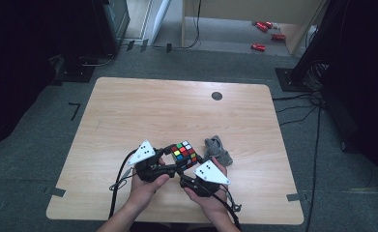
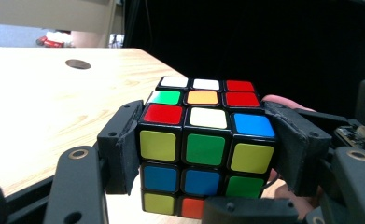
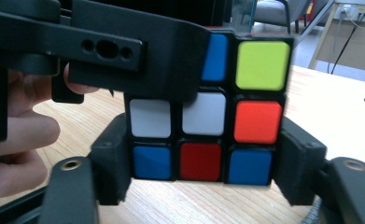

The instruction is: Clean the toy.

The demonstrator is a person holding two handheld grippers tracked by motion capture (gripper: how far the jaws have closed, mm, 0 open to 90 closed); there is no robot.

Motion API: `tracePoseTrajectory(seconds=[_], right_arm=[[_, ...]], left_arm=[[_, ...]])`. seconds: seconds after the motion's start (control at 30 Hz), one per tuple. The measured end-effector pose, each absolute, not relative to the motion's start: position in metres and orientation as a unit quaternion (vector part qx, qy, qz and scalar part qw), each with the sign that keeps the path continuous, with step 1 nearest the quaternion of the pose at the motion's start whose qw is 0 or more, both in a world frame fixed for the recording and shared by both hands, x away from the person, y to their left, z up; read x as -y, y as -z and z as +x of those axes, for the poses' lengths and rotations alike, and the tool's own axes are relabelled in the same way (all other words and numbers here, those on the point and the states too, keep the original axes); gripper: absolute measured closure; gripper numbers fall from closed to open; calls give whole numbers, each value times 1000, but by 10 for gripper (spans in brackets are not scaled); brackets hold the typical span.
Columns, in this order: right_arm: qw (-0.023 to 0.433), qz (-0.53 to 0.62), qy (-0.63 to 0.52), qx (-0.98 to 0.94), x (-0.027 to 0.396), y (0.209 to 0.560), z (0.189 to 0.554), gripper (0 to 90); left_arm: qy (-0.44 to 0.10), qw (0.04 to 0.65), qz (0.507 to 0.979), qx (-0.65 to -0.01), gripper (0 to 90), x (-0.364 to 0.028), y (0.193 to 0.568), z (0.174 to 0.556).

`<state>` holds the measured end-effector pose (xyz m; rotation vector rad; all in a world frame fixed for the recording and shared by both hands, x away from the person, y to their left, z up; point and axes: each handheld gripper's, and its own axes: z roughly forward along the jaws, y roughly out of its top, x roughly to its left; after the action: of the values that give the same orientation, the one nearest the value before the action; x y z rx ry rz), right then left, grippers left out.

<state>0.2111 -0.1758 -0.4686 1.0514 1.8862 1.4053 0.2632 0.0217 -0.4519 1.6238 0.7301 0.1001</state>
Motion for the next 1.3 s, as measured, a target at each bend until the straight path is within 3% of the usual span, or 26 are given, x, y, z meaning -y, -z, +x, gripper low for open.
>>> tracePoseTrajectory(seconds=[0.4,0.53,1.0,1.3], right_arm=[[276,389,-511,-715,187,467,216,346],[270,403,-507,-712,199,467,222,346],[209,406,-537,-710,227,446,231,345],[160,397,-542,-724,214,444,228,345]], left_arm=[[-55,642,717,-266,279,-39,444,273],[-82,659,703,-253,309,-51,442,276],[-162,556,795,-184,191,-42,464,275],[-218,545,800,-122,208,-33,470,265]])
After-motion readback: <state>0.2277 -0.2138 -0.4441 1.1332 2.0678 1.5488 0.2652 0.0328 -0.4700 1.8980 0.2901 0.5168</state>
